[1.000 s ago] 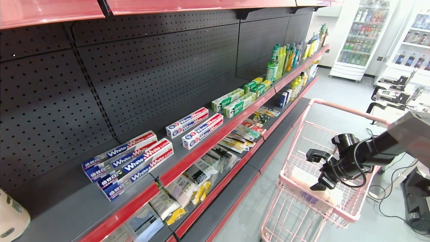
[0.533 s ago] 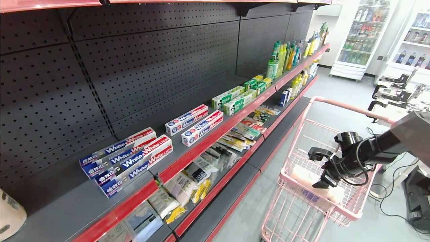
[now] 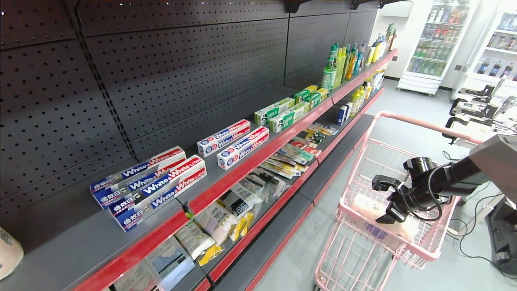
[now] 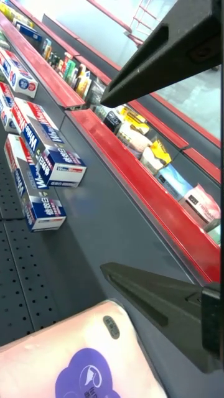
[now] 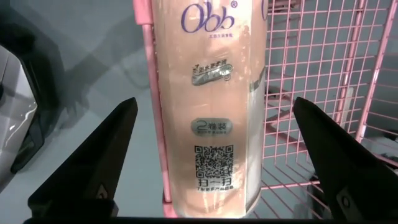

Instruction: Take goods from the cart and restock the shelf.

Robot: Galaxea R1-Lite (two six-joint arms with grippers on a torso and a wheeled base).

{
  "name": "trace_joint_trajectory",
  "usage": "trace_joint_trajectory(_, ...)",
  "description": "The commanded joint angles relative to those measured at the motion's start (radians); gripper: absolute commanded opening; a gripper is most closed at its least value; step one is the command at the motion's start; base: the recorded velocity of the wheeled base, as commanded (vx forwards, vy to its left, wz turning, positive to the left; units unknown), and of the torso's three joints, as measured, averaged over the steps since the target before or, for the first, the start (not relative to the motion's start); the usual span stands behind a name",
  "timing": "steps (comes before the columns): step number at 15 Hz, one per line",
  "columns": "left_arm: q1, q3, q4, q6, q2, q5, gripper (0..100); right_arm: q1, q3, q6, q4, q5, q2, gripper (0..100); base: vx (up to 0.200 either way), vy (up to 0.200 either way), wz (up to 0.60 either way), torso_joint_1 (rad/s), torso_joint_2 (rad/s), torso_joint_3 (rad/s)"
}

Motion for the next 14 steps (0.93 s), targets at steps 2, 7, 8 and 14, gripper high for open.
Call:
trace_joint_trajectory(2, 0.000, 0.000, -0.001, 0.000, 0.001, 0.000, 100, -0.011, -0.028, 0.000, 0.002, 0.001, 0.019, 100, 0.000, 0.000, 0.00, 0.000, 0.00, 0.000)
trace_joint_trajectory(7, 0.000, 0.000, -0.001, 0.000, 0.001, 0.000, 100, -0.015, -0.051, 0.002, 0.005, 0.018, 0.049, 100, 0.000, 0.000, 0.00, 0.000, 0.00, 0.000)
trace_joint_trajectory(8, 0.000, 0.000, -0.001, 0.000, 0.001, 0.000, 100, -0.011, -0.064, 0.002, 0.005, 0.030, 0.064, 100, 0.000, 0.000, 0.00, 0.000, 0.00, 0.000)
trace_joint_trajectory(14, 0.000, 0.000, -0.001, 0.000, 0.001, 0.000, 100, -0.010, -0.133, 0.000, 0.018, 0.036, 0.124, 100, 0.000, 0.000, 0.00, 0.000, 0.00, 0.000)
